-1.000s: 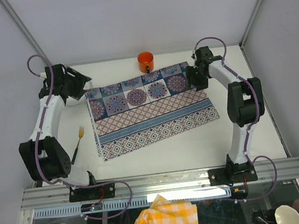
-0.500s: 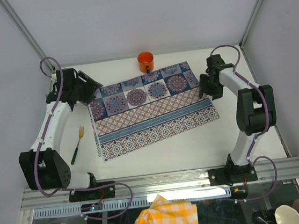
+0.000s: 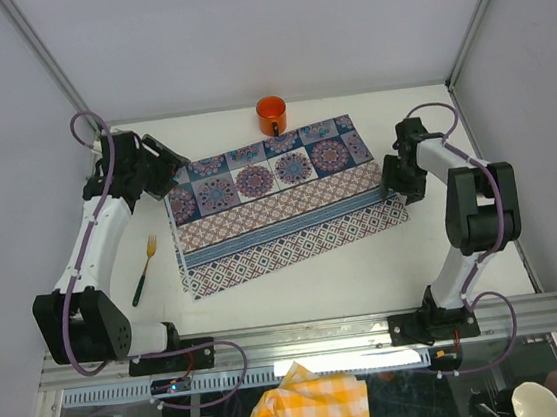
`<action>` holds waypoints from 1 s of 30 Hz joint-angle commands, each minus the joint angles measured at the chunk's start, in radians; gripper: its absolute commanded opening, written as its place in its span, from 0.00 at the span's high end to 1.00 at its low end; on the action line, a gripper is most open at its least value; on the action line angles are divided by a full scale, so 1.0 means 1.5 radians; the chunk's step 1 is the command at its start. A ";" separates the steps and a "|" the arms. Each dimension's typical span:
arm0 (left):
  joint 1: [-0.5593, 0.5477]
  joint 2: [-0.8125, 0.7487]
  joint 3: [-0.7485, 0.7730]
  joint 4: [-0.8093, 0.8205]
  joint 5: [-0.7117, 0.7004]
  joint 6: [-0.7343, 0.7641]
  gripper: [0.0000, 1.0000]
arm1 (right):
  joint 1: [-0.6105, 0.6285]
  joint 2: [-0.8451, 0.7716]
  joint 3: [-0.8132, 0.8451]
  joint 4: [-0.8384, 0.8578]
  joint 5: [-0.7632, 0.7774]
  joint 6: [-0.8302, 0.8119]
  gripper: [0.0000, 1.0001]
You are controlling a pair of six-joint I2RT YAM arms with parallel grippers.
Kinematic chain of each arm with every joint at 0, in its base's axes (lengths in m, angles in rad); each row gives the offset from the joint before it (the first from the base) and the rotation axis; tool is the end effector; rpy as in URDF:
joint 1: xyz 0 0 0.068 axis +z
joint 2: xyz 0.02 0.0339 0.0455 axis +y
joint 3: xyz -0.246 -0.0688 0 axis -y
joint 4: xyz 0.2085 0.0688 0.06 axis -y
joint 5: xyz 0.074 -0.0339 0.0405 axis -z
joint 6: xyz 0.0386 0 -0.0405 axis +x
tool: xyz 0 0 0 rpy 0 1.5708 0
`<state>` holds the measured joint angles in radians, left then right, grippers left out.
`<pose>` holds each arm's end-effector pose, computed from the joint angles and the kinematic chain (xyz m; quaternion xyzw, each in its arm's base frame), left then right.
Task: Set the dinner table for one person
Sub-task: Adjust the napkin at the center of the board.
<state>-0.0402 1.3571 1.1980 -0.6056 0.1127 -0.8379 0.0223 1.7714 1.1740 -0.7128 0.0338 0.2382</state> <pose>0.2639 -0.0150 0.3023 -0.3363 0.8549 -0.2134 0.3324 0.3041 0.0055 0.1781 0.1090 0.9854 0.0003 0.1310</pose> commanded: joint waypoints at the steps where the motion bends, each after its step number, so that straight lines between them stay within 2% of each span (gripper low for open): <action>1: -0.004 -0.025 -0.008 0.028 0.023 0.001 0.35 | -0.009 -0.030 -0.010 0.030 -0.021 0.009 0.37; 16: -0.004 -0.036 -0.004 0.026 0.032 0.006 0.33 | -0.023 0.020 -0.076 0.094 -0.214 0.008 0.38; 23: -0.004 -0.033 -0.009 0.026 0.040 0.000 0.33 | -0.018 0.043 -0.083 0.107 -0.261 0.006 0.46; 25: -0.004 -0.031 -0.009 0.027 0.043 -0.001 0.33 | -0.015 0.046 -0.081 0.104 -0.263 0.006 0.52; 27: -0.004 -0.030 -0.009 0.027 0.046 -0.001 0.33 | -0.014 0.050 -0.078 0.102 -0.267 0.005 0.62; 29: -0.004 -0.029 -0.009 0.027 0.047 -0.001 0.33 | -0.012 0.052 -0.076 0.099 -0.267 0.003 0.84; 30: -0.004 -0.029 -0.010 0.026 0.047 -0.001 0.33 | -0.012 0.051 -0.076 0.099 -0.267 0.004 0.99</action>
<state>-0.0402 1.3476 1.1809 -0.6056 0.1593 -0.8387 -0.0147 1.8000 1.0916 -0.5602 -0.3565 0.2462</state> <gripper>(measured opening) 0.666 0.215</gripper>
